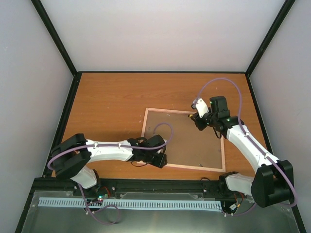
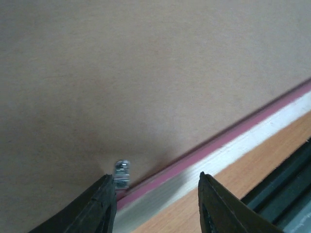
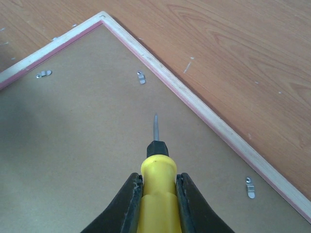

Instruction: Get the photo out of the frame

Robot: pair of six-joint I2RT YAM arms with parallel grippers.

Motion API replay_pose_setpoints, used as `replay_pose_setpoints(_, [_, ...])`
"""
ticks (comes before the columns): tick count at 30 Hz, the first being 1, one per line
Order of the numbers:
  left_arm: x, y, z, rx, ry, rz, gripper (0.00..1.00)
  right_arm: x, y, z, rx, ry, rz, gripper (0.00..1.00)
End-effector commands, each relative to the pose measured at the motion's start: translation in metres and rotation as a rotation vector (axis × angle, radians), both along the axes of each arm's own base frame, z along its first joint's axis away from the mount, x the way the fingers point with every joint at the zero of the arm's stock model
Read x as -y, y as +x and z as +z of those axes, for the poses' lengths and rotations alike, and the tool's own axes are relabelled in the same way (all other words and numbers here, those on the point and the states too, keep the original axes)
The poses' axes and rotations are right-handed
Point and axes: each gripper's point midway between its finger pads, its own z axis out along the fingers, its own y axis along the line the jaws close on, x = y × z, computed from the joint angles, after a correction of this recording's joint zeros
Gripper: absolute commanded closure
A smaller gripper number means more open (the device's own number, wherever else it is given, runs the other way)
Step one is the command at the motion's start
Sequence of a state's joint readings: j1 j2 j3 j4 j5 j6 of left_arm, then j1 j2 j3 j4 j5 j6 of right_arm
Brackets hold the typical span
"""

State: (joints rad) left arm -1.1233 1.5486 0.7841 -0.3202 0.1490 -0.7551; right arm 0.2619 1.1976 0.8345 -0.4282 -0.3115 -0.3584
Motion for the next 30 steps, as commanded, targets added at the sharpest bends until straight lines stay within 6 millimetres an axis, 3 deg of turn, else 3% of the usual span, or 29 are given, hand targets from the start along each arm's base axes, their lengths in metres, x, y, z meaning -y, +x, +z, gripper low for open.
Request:
replay_pose_setpoints(1, [-0.023,0.000,-0.015,-0.021,0.066,0.109,0.52,-0.007,-0.003,0.000,-0.026,0.041,0.040,0.97])
replay_pose_setpoints(8, [-0.059,0.034,-0.021,-0.004,0.084,0.274,0.47,-0.010,-0.005,0.005,-0.039,0.059,0.049,0.97])
replay_pose_setpoints(14, [-0.107,0.101,-0.016,0.079,0.099,0.378,0.47,-0.010,-0.006,0.007,-0.033,0.061,0.053,0.97])
replay_pose_setpoints(17, [-0.122,0.147,-0.002,0.131,0.085,0.413,0.47,-0.010,-0.006,0.008,-0.033,0.056,0.054,0.97])
replay_pose_setpoints(25, [-0.139,0.256,0.007,0.240,0.087,0.489,0.49,-0.007,-0.006,0.009,-0.022,0.044,0.040,0.97])
replay_pose_setpoints(27, [-0.132,0.265,0.023,0.258,0.060,0.495,0.49,-0.007,-0.007,0.009,-0.022,0.046,0.042,0.97])
replay_pose_setpoints(30, [-0.120,0.255,0.057,0.301,0.026,0.522,0.48,-0.005,-0.005,0.008,-0.023,0.042,0.037,0.97])
